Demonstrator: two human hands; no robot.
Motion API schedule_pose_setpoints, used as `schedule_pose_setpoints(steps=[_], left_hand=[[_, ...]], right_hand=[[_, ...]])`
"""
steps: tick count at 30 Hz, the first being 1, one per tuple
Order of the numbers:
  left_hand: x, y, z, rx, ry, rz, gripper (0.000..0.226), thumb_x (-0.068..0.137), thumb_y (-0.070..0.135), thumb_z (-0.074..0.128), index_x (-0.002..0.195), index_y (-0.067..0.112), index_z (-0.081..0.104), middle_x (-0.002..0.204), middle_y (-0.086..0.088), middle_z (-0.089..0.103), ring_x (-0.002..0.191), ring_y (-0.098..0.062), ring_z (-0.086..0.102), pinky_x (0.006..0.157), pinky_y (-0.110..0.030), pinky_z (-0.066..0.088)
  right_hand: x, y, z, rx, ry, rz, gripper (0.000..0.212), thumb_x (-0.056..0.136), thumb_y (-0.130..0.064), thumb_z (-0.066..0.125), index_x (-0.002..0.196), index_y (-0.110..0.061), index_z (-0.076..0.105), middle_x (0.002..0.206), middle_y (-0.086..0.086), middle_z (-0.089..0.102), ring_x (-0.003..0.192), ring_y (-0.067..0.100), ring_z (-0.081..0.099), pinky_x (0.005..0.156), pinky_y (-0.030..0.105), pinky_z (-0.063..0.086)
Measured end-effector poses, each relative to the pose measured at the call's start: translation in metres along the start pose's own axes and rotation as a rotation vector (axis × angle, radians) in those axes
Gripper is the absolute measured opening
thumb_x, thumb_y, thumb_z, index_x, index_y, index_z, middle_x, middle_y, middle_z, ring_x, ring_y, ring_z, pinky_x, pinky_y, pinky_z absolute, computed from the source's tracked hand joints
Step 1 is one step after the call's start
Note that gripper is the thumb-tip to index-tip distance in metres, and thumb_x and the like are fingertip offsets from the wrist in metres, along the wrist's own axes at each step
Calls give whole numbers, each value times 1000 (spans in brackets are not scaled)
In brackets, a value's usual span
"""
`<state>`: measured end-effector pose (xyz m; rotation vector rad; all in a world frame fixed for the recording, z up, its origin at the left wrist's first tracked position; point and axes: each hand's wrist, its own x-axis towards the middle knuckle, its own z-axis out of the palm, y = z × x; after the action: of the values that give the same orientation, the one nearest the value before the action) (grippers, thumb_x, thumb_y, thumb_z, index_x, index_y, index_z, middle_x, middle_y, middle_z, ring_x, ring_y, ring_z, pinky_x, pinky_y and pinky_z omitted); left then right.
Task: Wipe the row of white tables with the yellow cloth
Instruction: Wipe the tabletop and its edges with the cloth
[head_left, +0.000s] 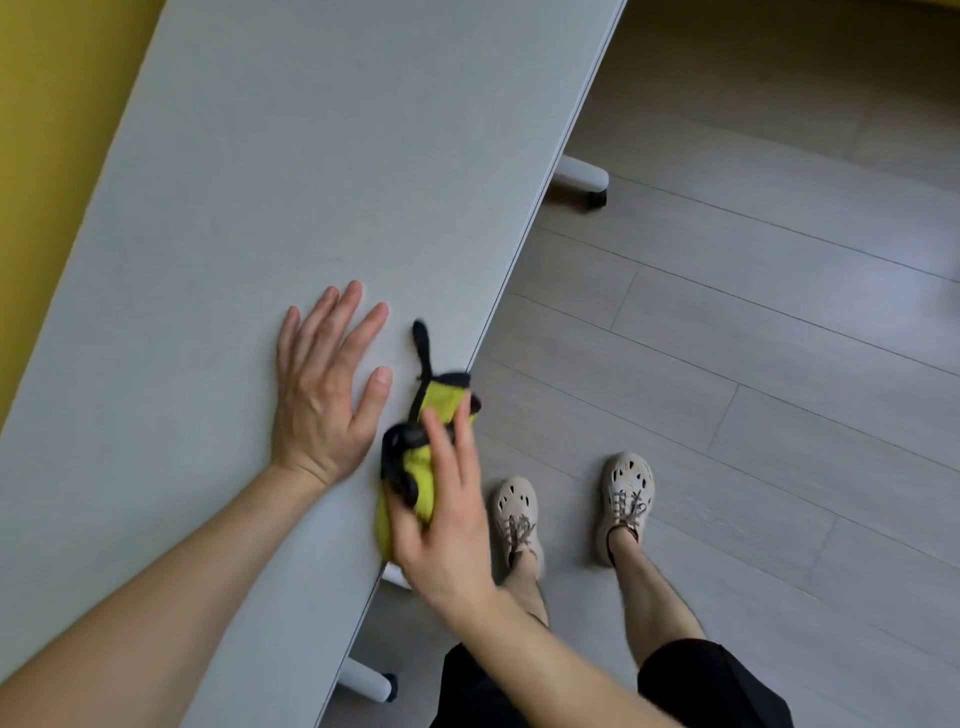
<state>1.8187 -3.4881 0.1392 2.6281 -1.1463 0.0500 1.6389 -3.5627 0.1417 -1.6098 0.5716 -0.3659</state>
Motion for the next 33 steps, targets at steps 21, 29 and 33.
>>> schedule_pose_setpoints(steps=[21, 29, 33], left_hand=[[-42, -17, -13, -170, -83, 92, 56, 102, 29, 51, 156, 17, 58, 172, -10, 42, 163, -31, 33, 134, -58, 18], [-210, -43, -51, -95, -59, 71, 53, 107, 29, 55, 158, 13, 56, 174, -10, 38, 164, -30, 33, 130, -65, 24], [-225, -37, -51, -30, -69, 72, 57, 109, 32, 49, 164, 16, 48, 177, -9, 31, 166, -30, 27, 129, -68, 23]], right_hand=[[-43, -12, 47, -106, 273, -8, 70, 86, 2, 67, 153, -16, 60, 177, 3, 32, 161, 21, 38, 124, 50, 42], [45, -14, 15, -172, 401, -3, 58, 94, -11, 67, 151, -20, 62, 173, 5, 41, 159, 24, 40, 128, 43, 37], [-127, -9, 85, -162, 279, 13, 82, 78, 11, 71, 155, -13, 57, 178, 7, 28, 164, 25, 31, 128, 58, 34]])
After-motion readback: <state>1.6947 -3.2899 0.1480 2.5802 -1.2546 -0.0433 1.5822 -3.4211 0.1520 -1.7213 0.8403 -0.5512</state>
